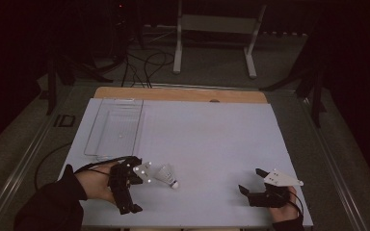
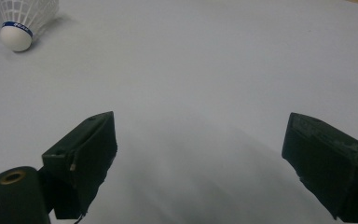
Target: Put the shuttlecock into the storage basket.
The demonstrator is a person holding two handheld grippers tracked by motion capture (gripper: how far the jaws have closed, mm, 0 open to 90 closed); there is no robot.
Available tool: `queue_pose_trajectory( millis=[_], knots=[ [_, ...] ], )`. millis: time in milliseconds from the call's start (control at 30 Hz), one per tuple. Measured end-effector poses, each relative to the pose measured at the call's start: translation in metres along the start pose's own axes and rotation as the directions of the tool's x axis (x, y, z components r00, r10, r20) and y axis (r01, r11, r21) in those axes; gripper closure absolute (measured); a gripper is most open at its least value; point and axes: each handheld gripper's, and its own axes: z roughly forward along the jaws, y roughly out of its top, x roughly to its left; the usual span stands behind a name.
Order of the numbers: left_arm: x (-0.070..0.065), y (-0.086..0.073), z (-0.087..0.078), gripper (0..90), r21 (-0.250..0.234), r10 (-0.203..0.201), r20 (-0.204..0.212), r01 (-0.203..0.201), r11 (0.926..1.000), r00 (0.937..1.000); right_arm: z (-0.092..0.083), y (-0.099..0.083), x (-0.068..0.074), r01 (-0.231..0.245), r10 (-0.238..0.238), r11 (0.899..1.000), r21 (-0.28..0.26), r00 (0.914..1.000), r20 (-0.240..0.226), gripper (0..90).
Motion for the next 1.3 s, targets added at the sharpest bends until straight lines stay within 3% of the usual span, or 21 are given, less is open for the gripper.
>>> queue_pose_trajectory(
  millis=[667,967,1167,1300],
  knots=[
    [0.018,0.028,-0.012,0.3,-0.045,0.044,-0.030,-0.045,0.9979,0.9986,0.000,0.000,0.000,-0.004,0.004,1.000,0.000,1.0000,-0.002,9.7],
    [0.032,0.039,-0.001,0.3,-0.001,0.030,-0.041,-0.031,0.9995,0.9987,-0.001,0.000,0.000,-0.007,0.007,1.000,0.000,1.0000,-0.006,9.7],
    [0.040,0.041,0.005,0.8,0.016,0.003,-0.029,-0.003,0.9999,0.9996,-0.001,0.000,0.000,-0.003,0.003,1.000,0.000,1.0000,-0.006,9.7],
    [0.052,0.037,0.017,0.8,0.030,-0.038,-0.027,0.039,0.9988,0.9989,-0.001,0.000,-0.001,-0.003,0.003,1.000,0.000,1.0000,-0.009,9.7]
  ],
)
